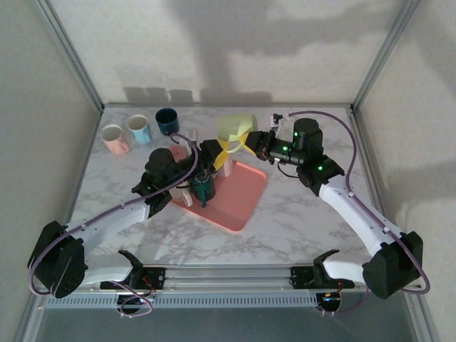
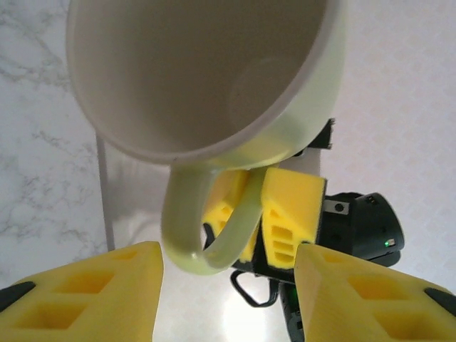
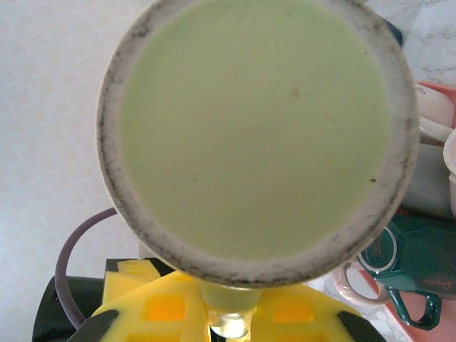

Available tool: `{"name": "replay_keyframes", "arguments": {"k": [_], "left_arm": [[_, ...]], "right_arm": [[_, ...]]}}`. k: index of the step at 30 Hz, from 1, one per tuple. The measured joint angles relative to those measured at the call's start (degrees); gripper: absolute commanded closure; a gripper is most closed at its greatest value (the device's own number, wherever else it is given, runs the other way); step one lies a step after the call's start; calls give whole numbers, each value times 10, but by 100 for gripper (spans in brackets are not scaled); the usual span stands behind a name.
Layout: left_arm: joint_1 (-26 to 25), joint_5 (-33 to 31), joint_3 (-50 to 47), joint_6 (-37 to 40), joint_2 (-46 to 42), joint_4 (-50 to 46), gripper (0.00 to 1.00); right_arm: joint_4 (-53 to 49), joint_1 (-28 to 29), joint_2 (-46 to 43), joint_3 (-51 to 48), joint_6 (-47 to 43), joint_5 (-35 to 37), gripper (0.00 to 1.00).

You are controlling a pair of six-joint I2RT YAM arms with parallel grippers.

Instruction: Turn the mug right side up

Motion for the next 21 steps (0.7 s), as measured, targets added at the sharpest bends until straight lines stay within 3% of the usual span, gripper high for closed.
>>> {"name": "replay_keyframes", "arguments": {"k": [11,21], "left_arm": [[-23,-22,5,-38,30,63,54],[-40,-28,12,-55,65,96,79]], "right_arm": [[28,0,-26,-26,35,-5,100],[60,0,-34,-48,64,-10,100]]}}
